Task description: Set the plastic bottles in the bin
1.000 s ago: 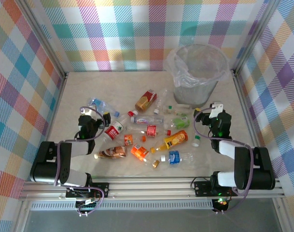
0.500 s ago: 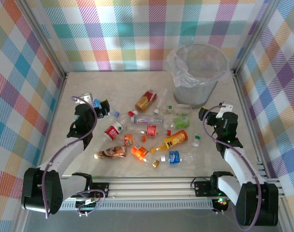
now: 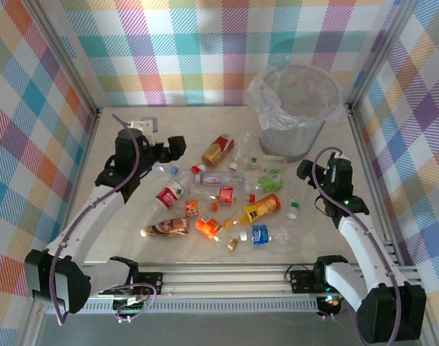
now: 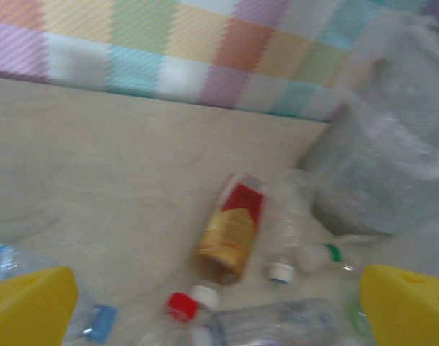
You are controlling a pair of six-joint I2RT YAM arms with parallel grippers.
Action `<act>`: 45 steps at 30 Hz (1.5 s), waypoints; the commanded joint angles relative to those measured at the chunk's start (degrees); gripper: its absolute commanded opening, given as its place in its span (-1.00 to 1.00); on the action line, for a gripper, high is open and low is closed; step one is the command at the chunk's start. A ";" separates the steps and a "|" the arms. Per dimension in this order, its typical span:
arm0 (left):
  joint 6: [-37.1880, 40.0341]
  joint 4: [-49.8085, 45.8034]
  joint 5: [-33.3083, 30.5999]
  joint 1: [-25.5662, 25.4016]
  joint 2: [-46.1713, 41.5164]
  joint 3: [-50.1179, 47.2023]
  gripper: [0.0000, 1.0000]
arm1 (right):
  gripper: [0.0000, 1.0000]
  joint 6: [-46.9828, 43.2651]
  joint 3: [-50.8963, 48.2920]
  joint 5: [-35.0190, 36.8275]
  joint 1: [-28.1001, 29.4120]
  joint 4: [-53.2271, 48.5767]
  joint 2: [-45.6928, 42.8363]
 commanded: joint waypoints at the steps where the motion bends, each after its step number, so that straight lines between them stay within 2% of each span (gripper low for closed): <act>1: 0.22 -7.25 14.11 -1.92 2.39 4.68 1.00 | 1.00 2.53 3.17 -2.02 0.48 -8.37 -0.28; 3: 2.16 -10.97 19.34 -2.69 3.94 7.32 1.00 | 0.99 2.31 4.08 -3.35 0.50 -10.90 0.07; 7: 5.08 -19.11 31.58 -4.29 8.12 15.22 1.00 | 0.82 2.40 4.28 -4.33 0.50 -14.59 0.81; 9: 7.27 -22.58 33.76 -6.06 9.21 18.43 1.00 | 0.75 1.70 4.37 -5.47 0.50 -15.62 1.49; 11: 10.81 -25.96 33.32 -8.20 9.44 20.25 1.00 | 0.70 0.90 4.69 -6.92 0.50 -16.24 2.49; 14: 12.31 -25.10 33.34 -10.05 8.75 20.27 1.00 | 0.70 -0.08 5.45 -8.52 0.50 -17.02 4.32; 19: 10.80 -16.97 30.91 -12.83 8.04 18.29 1.00 | 0.68 -0.81 6.34 -9.36 0.51 -17.73 8.95; 23: 10.62 -14.32 28.79 -14.50 7.97 17.37 1.00 | 0.66 -0.74 6.67 -8.33 1.02 -16.52 11.98; 28: 9.11 -6.77 26.70 -15.35 4.03 10.50 1.00 | 0.65 -1.88 7.47 -7.65 1.49 -14.89 15.02; 35: 11.64 -12.14 22.85 -15.68 1.13 10.80 1.00 | 0.66 -2.83 8.07 -6.92 2.87 -13.88 17.36; 45: 12.22 -13.15 24.42 -16.86 0.54 10.48 1.00 | 0.65 -1.24 8.93 -5.21 4.27 -11.52 23.87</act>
